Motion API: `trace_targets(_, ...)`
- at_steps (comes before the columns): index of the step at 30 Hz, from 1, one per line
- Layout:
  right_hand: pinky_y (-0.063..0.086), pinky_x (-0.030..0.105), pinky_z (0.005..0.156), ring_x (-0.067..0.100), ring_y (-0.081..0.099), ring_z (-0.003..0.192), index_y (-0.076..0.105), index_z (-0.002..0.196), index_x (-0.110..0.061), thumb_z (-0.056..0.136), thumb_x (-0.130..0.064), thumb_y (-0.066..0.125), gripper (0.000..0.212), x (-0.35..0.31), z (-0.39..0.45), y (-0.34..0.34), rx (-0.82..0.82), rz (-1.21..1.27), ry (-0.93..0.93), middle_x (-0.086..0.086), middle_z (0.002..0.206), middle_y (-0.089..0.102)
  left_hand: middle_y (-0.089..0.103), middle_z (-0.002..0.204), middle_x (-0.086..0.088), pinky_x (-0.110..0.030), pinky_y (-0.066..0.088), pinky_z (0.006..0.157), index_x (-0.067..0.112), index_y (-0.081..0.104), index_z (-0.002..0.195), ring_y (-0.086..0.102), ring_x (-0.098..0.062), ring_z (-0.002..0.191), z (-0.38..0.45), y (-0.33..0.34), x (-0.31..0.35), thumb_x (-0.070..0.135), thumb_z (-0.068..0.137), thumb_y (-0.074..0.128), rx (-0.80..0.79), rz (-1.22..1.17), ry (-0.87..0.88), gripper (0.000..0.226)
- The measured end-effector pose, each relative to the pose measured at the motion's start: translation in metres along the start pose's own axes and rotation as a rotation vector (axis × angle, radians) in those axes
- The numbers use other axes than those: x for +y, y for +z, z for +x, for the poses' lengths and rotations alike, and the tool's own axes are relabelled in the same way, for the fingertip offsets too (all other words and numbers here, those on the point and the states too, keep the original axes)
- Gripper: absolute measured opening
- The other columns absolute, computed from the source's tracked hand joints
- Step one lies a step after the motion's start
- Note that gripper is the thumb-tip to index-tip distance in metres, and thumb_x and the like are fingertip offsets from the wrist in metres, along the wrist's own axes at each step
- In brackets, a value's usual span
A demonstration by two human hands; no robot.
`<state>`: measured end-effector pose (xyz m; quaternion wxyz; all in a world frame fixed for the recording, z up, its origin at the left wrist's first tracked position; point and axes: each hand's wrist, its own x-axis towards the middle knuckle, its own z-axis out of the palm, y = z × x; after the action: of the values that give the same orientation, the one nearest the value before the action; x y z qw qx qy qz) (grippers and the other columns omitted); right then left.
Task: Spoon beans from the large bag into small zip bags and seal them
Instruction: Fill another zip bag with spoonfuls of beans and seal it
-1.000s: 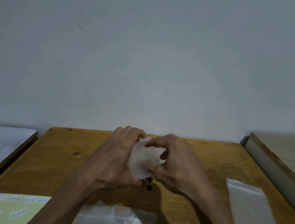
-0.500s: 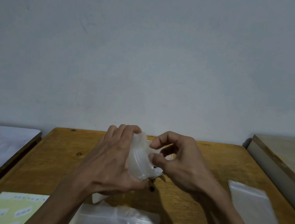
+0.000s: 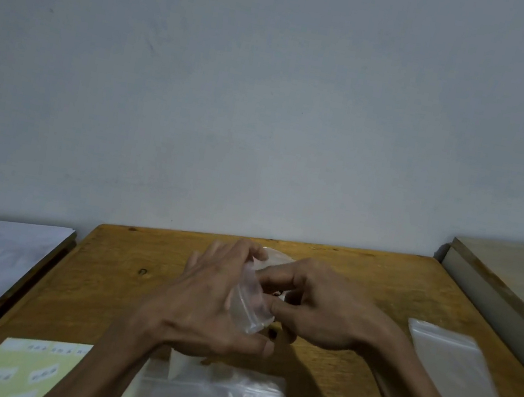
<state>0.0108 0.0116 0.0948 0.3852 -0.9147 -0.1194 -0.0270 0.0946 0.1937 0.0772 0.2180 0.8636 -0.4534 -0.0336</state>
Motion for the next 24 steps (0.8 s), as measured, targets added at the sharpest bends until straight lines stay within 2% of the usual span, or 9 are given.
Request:
trace_targets(4,0.048,0.01,0.063,-0.009,0.067,0.073,0.072,0.117,-0.031,0.09,-0.01,0.066,0.035,0.004,0.004,0.001,-0.091,-0.125,-0.001,-0.017,0.112,0.073,0.029,0.11,0.032,-0.015,0.032,0.079,0.046,0.029,0.125,0.032,0.003,0.106,0.0,0.002,0.002,0.058,0.066,0.08,-0.11,0.055,-0.007,0.078)
trace_targets(6,0.048,0.012,0.071,-0.017,0.063,0.08,0.071,0.12,-0.031,0.089,-0.014,0.067,0.035,0.011,0.007,0.005,-0.068,-0.166,0.005,-0.016,0.113,0.073,0.029,0.109,0.03,-0.016,0.031,0.081,0.042,0.029,0.127,0.03,0.001,0.102,0.001,0.003,0.0,0.054,0.069,0.079,-0.136,0.088,-0.043,0.078)
trace_targets(8,0.054,0.018,0.068,-0.012,0.065,0.068,0.073,0.113,-0.03,0.092,-0.018,0.069,0.025,0.022,0.008,0.009,0.088,-0.048,0.082,-0.009,0.104,0.076,0.033,0.109,0.023,-0.027,0.035,0.09,0.039,0.03,0.127,0.034,-0.007,0.104,0.002,0.003,-0.005,0.055,0.069,0.078,-0.091,0.093,-0.101,0.077)
trace_targets(10,0.056,0.03,0.061,0.0,0.067,0.06,0.074,0.095,-0.03,0.09,-0.022,0.073,0.009,0.039,0.007,0.009,0.367,0.078,0.208,-0.007,0.091,0.074,0.033,0.108,0.02,-0.032,0.038,0.096,0.036,0.029,0.13,0.036,-0.009,0.103,0.002,0.003,-0.014,0.058,0.067,0.079,-0.041,0.085,-0.174,0.083)
trace_targets(12,0.052,0.032,0.069,0.006,0.067,0.073,0.068,0.09,-0.033,0.087,-0.032,0.075,0.007,0.056,0.007,0.009,0.542,-0.134,0.388,-0.011,0.103,0.069,0.032,0.113,0.016,-0.034,0.038,0.098,0.035,0.028,0.133,0.035,-0.01,0.106,0.005,0.001,-0.024,0.063,0.063,0.08,-0.05,0.115,-0.236,0.092)
trace_targets(14,0.051,0.033,0.083,0.015,0.061,0.098,0.066,0.101,-0.033,0.084,-0.043,0.075,0.021,0.067,0.009,0.015,0.466,-0.309,0.557,-0.002,0.13,0.057,0.033,0.118,0.013,-0.037,0.04,0.1,0.036,0.028,0.136,0.037,-0.012,0.109,0.009,0.002,-0.033,0.066,0.06,0.082,-0.112,0.098,-0.29,0.098)
trace_targets(16,0.049,0.028,0.078,0.014,0.054,0.101,0.066,0.112,-0.028,0.086,-0.043,0.074,0.031,0.072,0.012,0.024,0.399,-0.188,0.637,0.003,0.142,0.052,0.038,0.125,0.011,-0.04,0.045,0.1,0.035,0.029,0.14,0.041,-0.013,0.11,0.017,0.005,-0.038,0.068,0.056,0.083,-0.193,0.039,-0.327,0.105)
trace_targets(21,0.061,0.044,0.082,0.023,0.065,0.102,0.062,0.123,-0.025,0.084,-0.036,0.078,0.044,0.089,0.025,0.045,0.472,0.158,0.692,0.004,0.128,0.058,0.044,0.137,0.006,-0.038,0.051,0.094,0.031,0.03,0.149,0.048,-0.016,0.113,0.029,0.015,-0.046,0.071,0.049,0.083,-0.26,-0.096,-0.399,0.12)
trace_targets(24,0.06,0.039,0.087,0.025,0.069,0.099,0.069,0.119,-0.018,0.085,-0.026,0.078,0.036,0.094,0.032,0.048,0.597,0.092,0.656,0.005,0.118,0.068,0.049,0.128,0.009,-0.036,0.052,0.091,0.029,0.034,0.145,0.051,-0.013,0.108,0.031,0.017,-0.047,0.075,0.046,0.081,-0.251,-0.125,-0.411,0.119)
